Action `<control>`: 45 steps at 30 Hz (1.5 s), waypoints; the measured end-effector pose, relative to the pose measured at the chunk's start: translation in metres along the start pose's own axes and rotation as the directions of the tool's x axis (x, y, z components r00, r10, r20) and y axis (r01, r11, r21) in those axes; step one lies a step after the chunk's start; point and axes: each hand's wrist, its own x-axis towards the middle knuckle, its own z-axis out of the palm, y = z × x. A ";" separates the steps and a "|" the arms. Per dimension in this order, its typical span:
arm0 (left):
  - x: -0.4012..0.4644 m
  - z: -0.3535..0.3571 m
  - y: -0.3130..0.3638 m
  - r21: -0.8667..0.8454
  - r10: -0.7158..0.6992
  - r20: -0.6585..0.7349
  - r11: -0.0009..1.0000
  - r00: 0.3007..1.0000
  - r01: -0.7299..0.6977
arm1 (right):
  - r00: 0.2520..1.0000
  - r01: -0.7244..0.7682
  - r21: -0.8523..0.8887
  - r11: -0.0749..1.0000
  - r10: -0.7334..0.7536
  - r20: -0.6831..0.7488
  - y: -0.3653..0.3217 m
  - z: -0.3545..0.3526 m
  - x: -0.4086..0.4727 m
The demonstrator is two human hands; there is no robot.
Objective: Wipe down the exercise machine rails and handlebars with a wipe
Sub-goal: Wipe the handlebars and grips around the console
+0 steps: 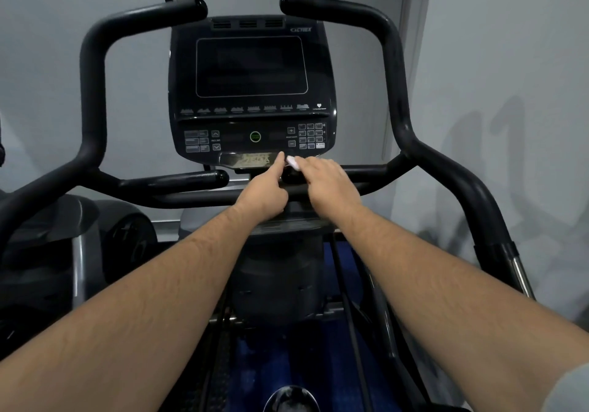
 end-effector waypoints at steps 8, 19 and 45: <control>-0.009 -0.009 -0.001 0.103 0.031 0.067 0.994 0.997 -0.038 | 0.916 -0.391 -0.048 0.919 0.383 -0.123 0.042 -0.022 -0.008; -0.016 -0.014 0.007 0.203 0.022 0.052 0.979 0.998 -0.032 | 0.984 -0.175 -0.042 0.984 0.176 0.017 -0.035 0.006 0.013; -0.006 -0.014 0.000 0.523 0.082 0.098 0.844 0.992 -0.121 | 0.826 -0.536 -0.430 0.727 0.557 -0.088 0.035 -0.014 -0.010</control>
